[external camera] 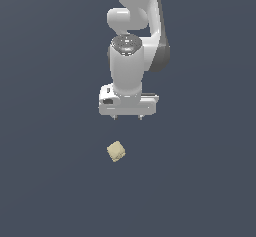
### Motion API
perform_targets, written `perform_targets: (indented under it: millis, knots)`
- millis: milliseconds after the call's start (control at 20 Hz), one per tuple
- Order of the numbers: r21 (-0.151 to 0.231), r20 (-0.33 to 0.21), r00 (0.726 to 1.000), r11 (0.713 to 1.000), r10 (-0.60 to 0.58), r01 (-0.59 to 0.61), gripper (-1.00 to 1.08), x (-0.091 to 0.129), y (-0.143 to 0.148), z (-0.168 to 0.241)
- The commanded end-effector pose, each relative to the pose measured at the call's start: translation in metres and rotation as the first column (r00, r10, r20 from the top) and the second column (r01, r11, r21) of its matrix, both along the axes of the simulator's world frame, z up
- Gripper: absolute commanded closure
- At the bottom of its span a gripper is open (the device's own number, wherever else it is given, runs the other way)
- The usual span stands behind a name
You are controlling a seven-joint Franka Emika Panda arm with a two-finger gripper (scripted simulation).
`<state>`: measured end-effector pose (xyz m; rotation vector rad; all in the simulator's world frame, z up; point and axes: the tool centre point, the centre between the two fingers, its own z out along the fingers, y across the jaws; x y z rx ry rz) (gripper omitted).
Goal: Pick up the object and move it to a goal position.
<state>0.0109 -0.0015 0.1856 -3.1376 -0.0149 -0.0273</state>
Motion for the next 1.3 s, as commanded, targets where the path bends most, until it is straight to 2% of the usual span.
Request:
perform_targets:
  millis: [0, 400, 750, 1250]
  knots:
    - [0.000, 0.000, 1.000, 1.000, 0.000, 0.000, -0.92, 0.000, 0.000, 0.000]
    - [-0.029, 0.025, 1.000, 0.999, 0.017, -0.017, -0.92, 0.005, -0.003, 0.014]
    - [-0.030, 0.024, 0.999, 0.999, 0.030, -0.029, -0.92, 0.007, -0.004, 0.012]
    - [-0.034, 0.012, 0.989, 0.989, 0.145, -0.144, -0.92, 0.024, -0.012, -0.006]
